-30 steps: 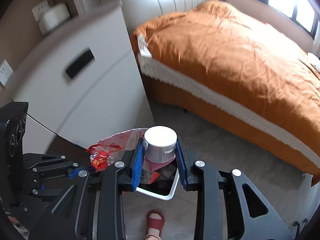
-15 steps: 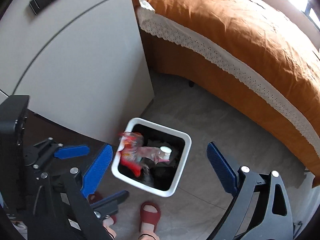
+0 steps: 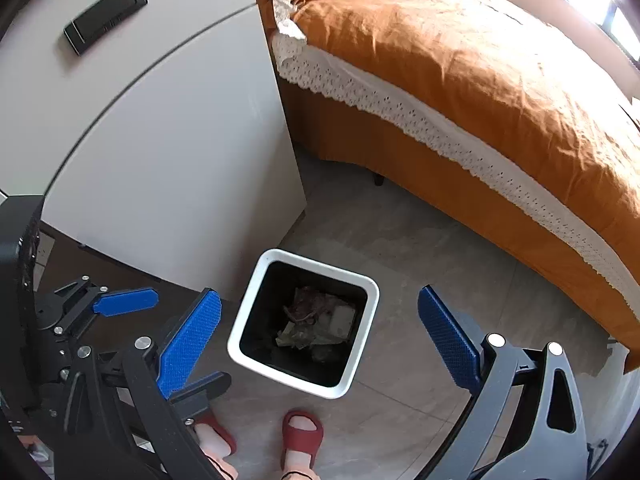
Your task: Collect trash
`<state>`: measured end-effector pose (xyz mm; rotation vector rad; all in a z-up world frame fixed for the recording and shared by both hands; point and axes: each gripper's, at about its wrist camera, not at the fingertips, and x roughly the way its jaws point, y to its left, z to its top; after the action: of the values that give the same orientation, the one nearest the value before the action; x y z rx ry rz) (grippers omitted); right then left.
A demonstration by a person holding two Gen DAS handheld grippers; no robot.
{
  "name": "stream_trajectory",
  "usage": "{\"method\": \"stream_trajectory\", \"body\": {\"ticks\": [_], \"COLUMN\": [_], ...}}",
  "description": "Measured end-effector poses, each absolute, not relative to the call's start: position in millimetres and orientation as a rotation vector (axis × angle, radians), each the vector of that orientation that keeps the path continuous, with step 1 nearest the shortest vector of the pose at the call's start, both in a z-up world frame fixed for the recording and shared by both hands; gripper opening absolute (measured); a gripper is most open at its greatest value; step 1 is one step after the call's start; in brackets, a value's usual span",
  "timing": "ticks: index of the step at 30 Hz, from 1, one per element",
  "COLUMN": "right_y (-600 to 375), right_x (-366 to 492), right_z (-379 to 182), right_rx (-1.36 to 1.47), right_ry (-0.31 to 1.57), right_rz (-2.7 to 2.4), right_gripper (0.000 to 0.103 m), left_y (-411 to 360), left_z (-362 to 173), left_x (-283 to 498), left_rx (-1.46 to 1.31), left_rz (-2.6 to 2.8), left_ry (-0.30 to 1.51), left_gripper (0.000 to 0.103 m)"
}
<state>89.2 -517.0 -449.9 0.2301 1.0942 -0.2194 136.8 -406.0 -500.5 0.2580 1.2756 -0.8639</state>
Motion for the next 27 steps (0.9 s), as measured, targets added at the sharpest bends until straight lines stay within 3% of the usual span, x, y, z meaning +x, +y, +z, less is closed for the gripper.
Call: {"method": "stream_trajectory", "body": {"ticks": [10, 27], "right_y": [-514, -484], "right_x": [72, 46], "right_z": [-380, -227], "right_rx": [0.218, 0.172], "right_ry": [1.028, 0.807], "right_rz": [-0.236, -0.158], "right_gripper": [0.098, 0.098], "left_y": [-395, -348], "left_z": [-428, -257], "left_x": [135, 112], "left_rx": [0.247, 0.165], "left_rz": [-0.848, -0.817], "left_ry": [1.212, 1.015], "left_gripper": [0.098, 0.098]}}
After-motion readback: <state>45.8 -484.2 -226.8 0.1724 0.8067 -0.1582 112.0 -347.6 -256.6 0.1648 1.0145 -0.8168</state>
